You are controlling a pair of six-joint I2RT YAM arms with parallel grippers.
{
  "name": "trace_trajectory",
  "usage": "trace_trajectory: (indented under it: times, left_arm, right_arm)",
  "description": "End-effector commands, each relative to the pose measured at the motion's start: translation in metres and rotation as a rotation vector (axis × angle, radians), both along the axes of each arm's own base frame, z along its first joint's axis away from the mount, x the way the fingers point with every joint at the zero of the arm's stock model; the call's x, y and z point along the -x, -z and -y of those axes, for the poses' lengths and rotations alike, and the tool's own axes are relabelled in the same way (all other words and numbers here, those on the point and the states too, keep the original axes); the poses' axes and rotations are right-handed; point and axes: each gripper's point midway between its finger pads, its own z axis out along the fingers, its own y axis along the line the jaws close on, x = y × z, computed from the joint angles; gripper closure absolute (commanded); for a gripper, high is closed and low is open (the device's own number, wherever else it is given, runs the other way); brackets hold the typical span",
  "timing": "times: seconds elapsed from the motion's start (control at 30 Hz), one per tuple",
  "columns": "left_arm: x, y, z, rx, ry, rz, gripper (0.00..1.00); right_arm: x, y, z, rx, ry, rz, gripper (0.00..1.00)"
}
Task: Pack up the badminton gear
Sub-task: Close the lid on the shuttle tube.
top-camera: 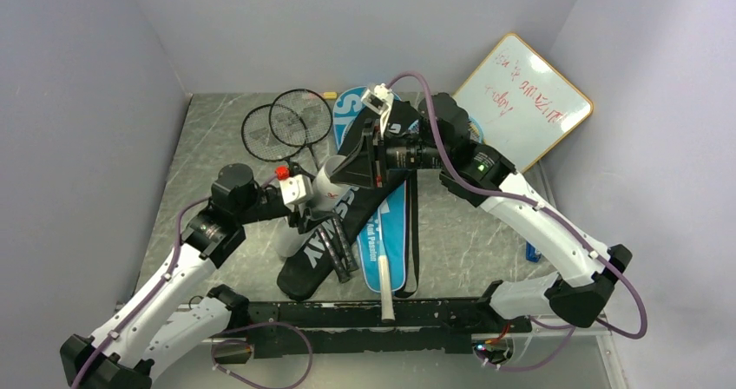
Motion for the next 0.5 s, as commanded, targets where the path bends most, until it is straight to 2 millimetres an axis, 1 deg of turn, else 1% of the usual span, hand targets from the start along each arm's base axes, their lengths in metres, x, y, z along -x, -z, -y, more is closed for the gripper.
trace_trajectory:
  times: [0.0, 0.27, 0.47]
  left_arm:
    - [0.012, -0.019, 0.005, 0.06, 0.057, 0.022, 0.5]
    - [0.015, -0.019, 0.005, 0.081, 0.065, 0.019, 0.51]
    - [0.017, -0.021, 0.005, 0.098, 0.063, 0.028, 0.51]
  right_arm:
    - [0.001, -0.005, -0.001, -0.035, 0.004, 0.019, 0.77]
    - [-0.002, 0.006, -0.003, -0.066, 0.021, 0.016, 0.77]
    - [-0.002, 0.011, -0.003, -0.105, 0.03, 0.014, 0.78]
